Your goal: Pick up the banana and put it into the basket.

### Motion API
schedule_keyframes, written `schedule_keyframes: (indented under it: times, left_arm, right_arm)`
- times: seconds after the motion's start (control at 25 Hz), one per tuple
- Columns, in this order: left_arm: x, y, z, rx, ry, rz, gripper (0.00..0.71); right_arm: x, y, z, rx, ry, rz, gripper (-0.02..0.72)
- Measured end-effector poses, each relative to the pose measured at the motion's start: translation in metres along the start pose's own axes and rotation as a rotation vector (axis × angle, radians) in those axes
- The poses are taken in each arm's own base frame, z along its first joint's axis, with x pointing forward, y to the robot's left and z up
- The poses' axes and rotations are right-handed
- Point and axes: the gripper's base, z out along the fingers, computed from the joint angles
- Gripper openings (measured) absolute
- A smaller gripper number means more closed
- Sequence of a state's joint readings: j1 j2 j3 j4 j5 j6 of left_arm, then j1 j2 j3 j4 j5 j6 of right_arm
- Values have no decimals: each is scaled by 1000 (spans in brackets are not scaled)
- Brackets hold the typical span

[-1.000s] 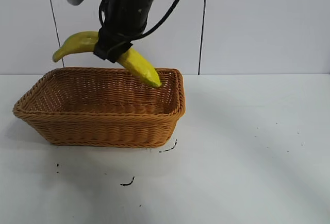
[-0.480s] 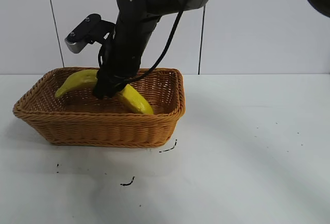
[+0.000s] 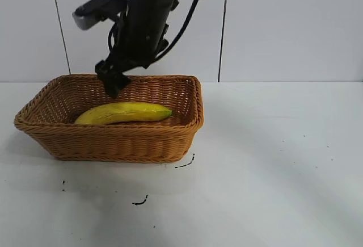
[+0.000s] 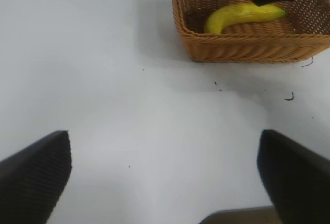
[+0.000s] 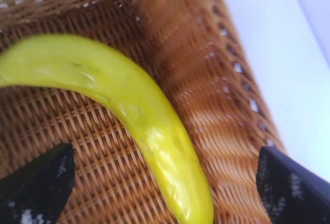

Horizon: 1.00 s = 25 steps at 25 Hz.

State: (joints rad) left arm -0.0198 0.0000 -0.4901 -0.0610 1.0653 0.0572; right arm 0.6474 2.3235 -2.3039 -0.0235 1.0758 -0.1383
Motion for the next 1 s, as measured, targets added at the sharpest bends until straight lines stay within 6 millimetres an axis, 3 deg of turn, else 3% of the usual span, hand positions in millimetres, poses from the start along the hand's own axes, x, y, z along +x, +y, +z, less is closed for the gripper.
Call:
schedule_keyframes:
  times: [0.12,0.28,0.32,0.36,0.68,0.8,1.0]
  left_arm:
    - [0,0,0,0,0,0,695]
    - [0,0,0,0,0,0,695]
    - [0,0,0,0,0,0,695]
    - [0,0,0,0,0,0,695]
    - [0,0,0,0,0,0,695]
    - [0,0,0,0,0,0,695]
    - [0,0,0,0,0,0,695]
  right_arm:
    - [2,-20,-3,7,-2,114,689]
    - [14,-68,-5,55,24,251,689]
    - [14,-68,-5,55,24,251,689]
    - [25,-97,-7,85,42,307,689]
    - [82,-209,-26,203,121,531,689]
    - [104,-242,-36,239,139,600,689]
    - [131,-276,-48,282,153,678,689]
